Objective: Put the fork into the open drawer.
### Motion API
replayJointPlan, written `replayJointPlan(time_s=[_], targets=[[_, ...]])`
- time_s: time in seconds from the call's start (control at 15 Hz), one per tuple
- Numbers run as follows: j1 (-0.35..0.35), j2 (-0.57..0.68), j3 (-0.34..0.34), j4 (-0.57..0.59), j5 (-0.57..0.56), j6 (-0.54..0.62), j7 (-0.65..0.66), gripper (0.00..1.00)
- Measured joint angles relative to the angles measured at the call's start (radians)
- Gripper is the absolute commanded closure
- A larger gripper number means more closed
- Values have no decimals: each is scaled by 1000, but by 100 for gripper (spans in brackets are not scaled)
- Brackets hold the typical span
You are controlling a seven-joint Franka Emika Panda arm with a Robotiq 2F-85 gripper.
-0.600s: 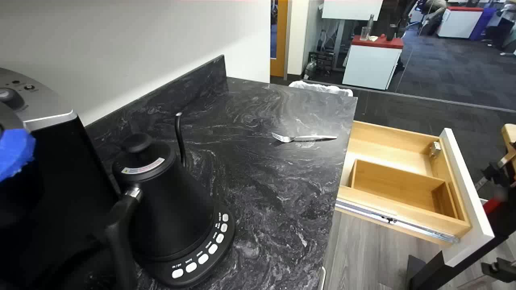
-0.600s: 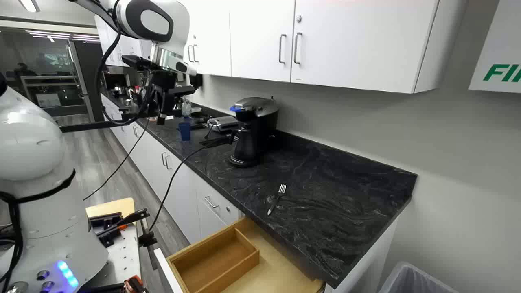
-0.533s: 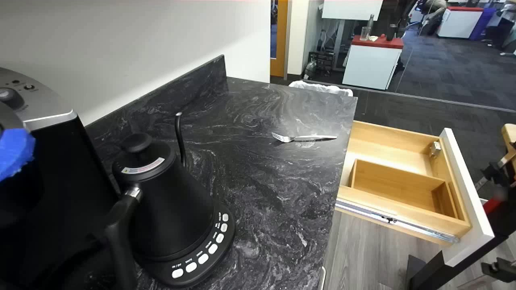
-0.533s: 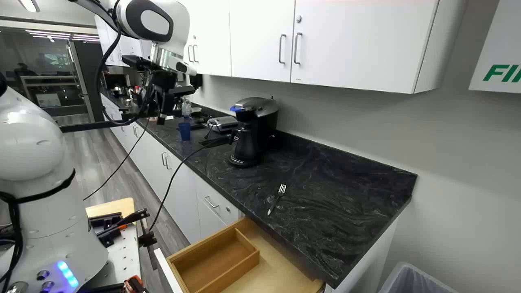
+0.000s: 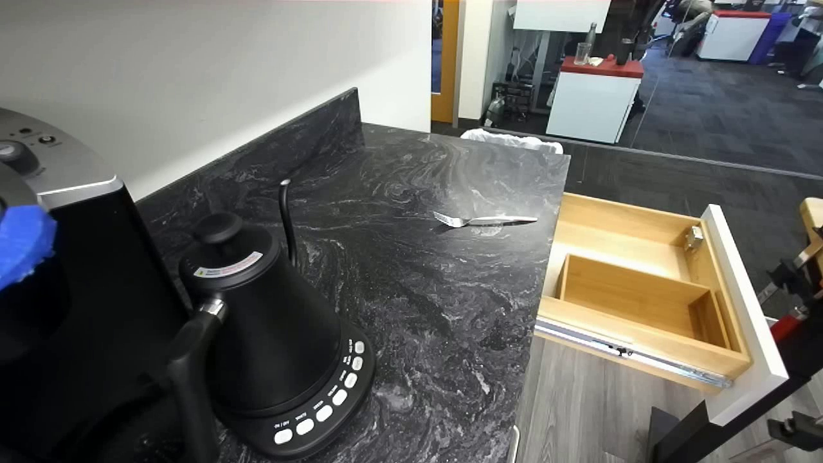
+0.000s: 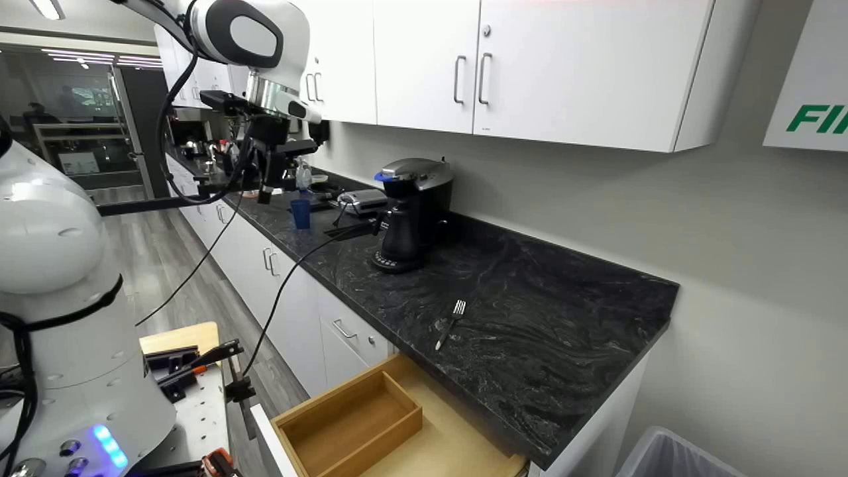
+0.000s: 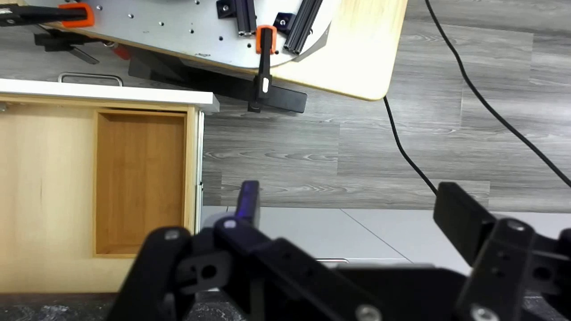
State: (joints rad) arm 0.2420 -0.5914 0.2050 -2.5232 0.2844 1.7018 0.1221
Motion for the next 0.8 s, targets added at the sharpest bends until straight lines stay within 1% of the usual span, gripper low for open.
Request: replayJointPlan(time_s=[0.2,0.47,0.67,0.8], targets=[[-15,11,-1,-8,-35,57,-19,0],[-48,63,-9,-25,-123,217,-62,0],[-67,118,-31,-25,-175,311,-100,0],[-76,146,-59,-19,-203,341,-147,0]])
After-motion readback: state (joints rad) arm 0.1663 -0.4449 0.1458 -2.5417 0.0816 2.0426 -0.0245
